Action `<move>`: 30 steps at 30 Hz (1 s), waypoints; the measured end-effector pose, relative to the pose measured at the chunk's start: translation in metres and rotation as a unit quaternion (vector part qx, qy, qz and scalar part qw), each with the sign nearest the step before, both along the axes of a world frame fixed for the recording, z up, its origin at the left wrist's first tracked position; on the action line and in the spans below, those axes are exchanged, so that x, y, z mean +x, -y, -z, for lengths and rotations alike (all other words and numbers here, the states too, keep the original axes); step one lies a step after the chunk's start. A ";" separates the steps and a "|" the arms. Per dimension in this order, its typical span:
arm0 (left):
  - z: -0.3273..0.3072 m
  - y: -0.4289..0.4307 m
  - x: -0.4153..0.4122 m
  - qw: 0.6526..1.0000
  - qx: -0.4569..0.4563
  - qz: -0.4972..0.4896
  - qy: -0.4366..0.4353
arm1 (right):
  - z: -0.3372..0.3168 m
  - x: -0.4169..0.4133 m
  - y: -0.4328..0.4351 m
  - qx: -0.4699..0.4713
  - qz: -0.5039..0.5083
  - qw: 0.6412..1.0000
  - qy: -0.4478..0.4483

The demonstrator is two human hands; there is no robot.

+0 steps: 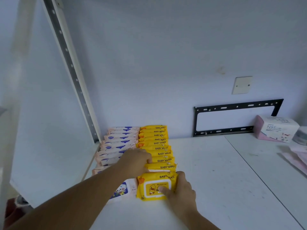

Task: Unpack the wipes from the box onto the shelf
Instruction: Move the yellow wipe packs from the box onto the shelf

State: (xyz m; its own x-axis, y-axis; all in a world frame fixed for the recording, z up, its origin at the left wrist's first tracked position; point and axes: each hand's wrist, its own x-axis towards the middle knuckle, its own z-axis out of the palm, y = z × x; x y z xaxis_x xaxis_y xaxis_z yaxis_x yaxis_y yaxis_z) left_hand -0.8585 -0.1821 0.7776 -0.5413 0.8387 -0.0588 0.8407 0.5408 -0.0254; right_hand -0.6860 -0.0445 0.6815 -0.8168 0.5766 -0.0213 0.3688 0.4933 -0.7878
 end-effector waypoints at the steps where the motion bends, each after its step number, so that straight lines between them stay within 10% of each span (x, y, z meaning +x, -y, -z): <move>1: -0.001 0.001 0.001 1.000 0.003 -0.002 0.003 | -0.002 0.001 0.002 0.007 0.003 1.000 0.011; 30: -0.013 -0.164 0.242 0.953 0.050 0.246 0.171 | -0.081 0.332 -0.111 0.170 0.177 0.958 0.146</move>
State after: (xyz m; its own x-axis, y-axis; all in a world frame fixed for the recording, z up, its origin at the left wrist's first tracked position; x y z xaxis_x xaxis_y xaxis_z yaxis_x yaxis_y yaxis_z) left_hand -0.6162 -0.0185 0.7909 -0.0444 0.9967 -0.0681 0.9431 0.0643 0.3261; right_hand -0.3536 0.0666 0.7630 -0.5570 0.8303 0.0184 0.7404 0.5064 -0.4419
